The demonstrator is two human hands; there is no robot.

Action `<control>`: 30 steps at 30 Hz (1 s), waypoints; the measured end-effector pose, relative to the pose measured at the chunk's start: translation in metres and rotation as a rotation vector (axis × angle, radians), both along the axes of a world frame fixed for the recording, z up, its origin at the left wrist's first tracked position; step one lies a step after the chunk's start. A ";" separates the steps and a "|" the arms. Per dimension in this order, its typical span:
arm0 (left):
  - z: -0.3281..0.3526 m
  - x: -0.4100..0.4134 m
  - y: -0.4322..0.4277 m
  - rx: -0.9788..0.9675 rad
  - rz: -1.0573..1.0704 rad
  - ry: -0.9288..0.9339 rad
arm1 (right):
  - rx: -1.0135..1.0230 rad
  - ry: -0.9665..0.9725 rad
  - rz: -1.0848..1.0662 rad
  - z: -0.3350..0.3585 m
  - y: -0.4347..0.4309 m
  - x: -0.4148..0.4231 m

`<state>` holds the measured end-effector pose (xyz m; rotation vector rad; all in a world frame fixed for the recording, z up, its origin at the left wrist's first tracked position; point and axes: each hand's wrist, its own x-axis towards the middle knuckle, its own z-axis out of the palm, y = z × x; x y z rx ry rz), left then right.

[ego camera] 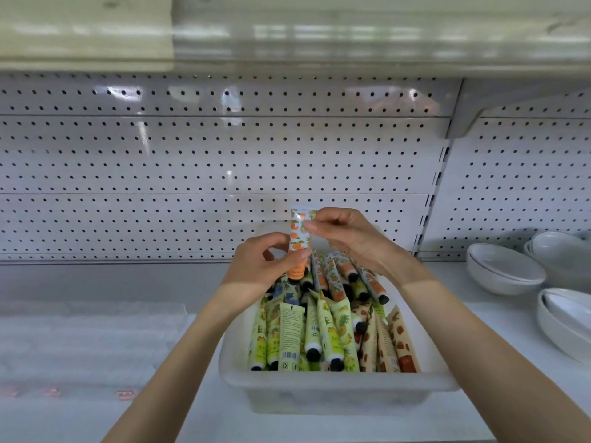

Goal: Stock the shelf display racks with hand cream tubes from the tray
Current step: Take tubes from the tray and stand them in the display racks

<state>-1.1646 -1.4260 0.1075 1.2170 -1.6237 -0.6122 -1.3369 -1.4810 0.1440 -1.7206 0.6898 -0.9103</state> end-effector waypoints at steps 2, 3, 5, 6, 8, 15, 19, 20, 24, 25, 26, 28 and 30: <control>0.000 0.003 0.001 0.000 0.009 0.000 | 0.018 0.017 -0.067 -0.001 -0.005 -0.006; 0.000 0.004 0.002 0.000 0.009 0.006 | 0.014 0.060 -0.126 -0.003 -0.009 -0.010; -0.001 0.008 0.003 0.004 0.013 0.037 | -0.016 0.197 -0.259 -0.012 -0.019 -0.018; -0.001 0.010 0.004 0.006 0.018 0.052 | -0.037 0.301 -0.301 -0.019 -0.024 -0.021; -0.002 0.015 0.005 0.000 0.021 0.078 | -0.058 0.540 -0.318 -0.032 -0.031 -0.024; -0.006 0.022 0.003 -0.023 0.044 0.105 | -0.059 0.893 -0.200 -0.049 -0.039 -0.021; -0.007 0.024 0.002 -0.035 0.041 0.116 | -0.041 0.891 -0.200 -0.050 -0.038 -0.019; -0.007 0.025 0.002 -0.032 0.044 0.122 | -0.028 0.885 -0.198 -0.050 -0.038 -0.019; -0.004 0.029 0.003 -0.007 0.044 0.203 | -0.002 0.833 -0.172 -0.049 -0.035 -0.018; -0.003 0.030 0.004 -0.004 0.034 0.227 | 0.012 0.803 -0.165 -0.048 -0.035 -0.018; -0.002 0.031 0.005 -0.007 0.027 0.246 | 0.026 0.775 -0.158 -0.047 -0.035 -0.018; 0.002 0.034 0.007 -0.020 0.024 0.256 | 0.039 0.735 -0.139 -0.047 -0.035 -0.018; 0.005 0.038 0.009 -0.015 0.026 0.260 | 0.043 0.711 -0.132 -0.046 -0.035 -0.018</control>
